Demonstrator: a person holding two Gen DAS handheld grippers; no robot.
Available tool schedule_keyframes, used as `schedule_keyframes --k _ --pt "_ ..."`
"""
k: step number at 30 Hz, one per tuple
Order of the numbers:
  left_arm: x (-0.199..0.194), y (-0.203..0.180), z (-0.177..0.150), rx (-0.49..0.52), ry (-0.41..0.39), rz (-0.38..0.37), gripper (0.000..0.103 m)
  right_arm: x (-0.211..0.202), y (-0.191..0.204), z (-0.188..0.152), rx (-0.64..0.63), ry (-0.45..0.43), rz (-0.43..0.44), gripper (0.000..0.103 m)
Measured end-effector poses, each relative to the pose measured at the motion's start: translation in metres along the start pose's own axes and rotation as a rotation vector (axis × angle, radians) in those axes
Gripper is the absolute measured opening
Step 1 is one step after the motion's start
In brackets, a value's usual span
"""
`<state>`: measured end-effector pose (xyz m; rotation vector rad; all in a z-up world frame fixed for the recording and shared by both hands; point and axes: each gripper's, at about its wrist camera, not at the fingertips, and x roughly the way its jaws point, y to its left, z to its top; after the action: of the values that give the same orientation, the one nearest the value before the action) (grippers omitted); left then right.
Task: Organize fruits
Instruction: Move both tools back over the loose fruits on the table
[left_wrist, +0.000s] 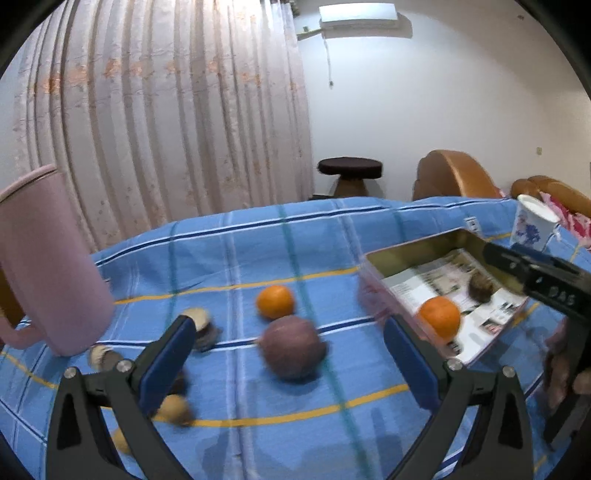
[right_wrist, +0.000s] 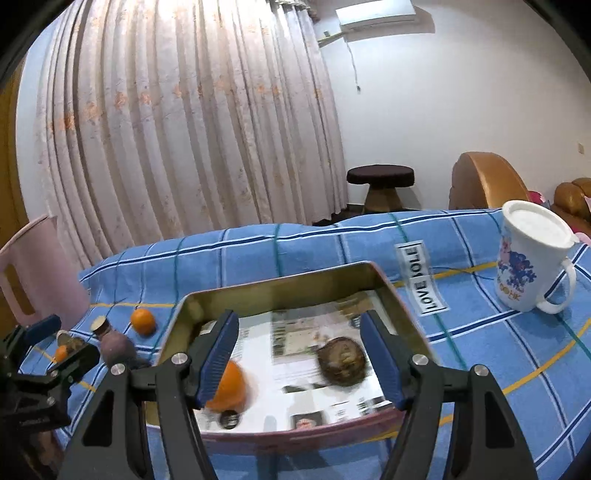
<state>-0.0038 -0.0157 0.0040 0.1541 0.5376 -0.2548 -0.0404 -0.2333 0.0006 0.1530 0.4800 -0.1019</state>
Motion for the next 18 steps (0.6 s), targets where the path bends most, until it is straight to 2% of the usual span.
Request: schedule_keyframes --k 10,18 --pt "-0.001 0.051 -0.012 -0.027 0.035 0.081 0.103 -0.004 0.057 -0.012 -0.041 0.002 0.046 0.070" --pt "-0.004 0.102 -0.022 -0.054 0.086 0.080 0.103 0.004 0.110 -0.021 -0.092 0.050 0.132 0.069"
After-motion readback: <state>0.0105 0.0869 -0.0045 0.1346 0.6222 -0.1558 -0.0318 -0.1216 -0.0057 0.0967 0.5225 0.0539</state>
